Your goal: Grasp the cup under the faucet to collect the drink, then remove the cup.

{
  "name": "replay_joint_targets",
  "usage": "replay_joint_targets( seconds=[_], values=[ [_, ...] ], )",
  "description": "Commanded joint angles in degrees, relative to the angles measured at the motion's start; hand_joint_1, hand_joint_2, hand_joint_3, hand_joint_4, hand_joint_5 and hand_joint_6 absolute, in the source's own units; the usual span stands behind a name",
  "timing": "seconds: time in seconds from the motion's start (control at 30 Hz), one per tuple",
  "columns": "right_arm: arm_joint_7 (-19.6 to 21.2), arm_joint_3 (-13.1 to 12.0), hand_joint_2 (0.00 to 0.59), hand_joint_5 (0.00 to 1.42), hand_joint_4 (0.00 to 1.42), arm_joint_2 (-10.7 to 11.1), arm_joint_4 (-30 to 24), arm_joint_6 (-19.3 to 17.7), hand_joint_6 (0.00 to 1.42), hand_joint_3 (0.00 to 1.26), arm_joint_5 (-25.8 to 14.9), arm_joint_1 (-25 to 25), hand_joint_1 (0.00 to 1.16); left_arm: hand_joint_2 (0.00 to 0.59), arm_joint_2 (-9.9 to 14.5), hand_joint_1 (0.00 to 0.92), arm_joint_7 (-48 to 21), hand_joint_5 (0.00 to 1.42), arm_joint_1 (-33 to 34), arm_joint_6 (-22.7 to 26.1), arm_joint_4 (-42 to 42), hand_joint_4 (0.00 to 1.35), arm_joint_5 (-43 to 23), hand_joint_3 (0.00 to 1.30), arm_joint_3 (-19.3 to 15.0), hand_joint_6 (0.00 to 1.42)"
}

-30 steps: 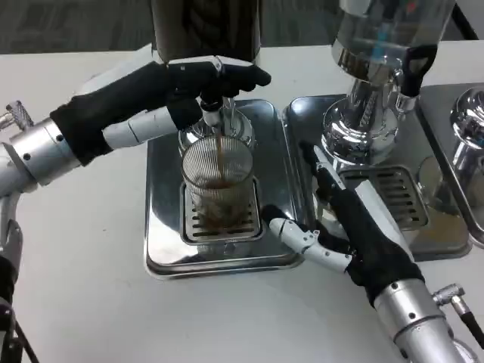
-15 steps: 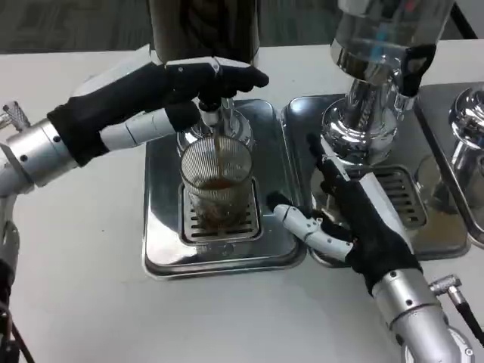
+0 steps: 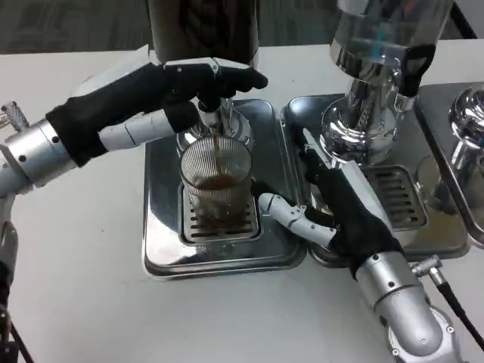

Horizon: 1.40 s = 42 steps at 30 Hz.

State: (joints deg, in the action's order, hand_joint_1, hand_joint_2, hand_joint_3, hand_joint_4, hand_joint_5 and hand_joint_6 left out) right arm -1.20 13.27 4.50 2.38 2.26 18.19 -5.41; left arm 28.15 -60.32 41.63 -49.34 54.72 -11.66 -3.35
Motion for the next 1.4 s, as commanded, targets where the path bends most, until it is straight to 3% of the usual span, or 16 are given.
replay_joint_targets(
  seconds=[0.03,0.8,1.17,1.4],
  values=[
    [-0.4,0.7,0.259,0.01,0.00,-0.5,2.0,-1.1,0.06,0.00,-0.4,-2.1,0.53,0.070,0.0,0.000,-0.9,0.16,-1.4,-0.3,-0.2,0.19,1.1,0.28,1.0,0.18],
    [-0.5,1.0,0.260,0.03,0.00,-1.8,5.5,-1.9,0.08,0.00,-1.7,-5.6,0.53,0.071,-0.1,0.000,0.3,0.18,-2.3,0.1,-0.4,0.20,0.3,0.29,0.3,0.19],
    [-0.5,0.9,0.261,0.04,0.00,-1.9,5.7,-2.0,0.08,0.00,-2.2,-5.9,0.53,0.076,-1.3,0.000,3.1,0.18,-3.1,0.7,-0.5,0.20,-5.1,0.27,-5.6,0.22],
    [-0.7,0.7,0.265,0.04,0.00,-2.0,6.8,-2.2,0.08,0.00,-3.0,-6.3,0.53,0.075,-0.7,0.000,4.8,0.18,-2.7,2.1,-0.1,0.19,-6.8,0.27,-9.2,0.23]
  ],
)
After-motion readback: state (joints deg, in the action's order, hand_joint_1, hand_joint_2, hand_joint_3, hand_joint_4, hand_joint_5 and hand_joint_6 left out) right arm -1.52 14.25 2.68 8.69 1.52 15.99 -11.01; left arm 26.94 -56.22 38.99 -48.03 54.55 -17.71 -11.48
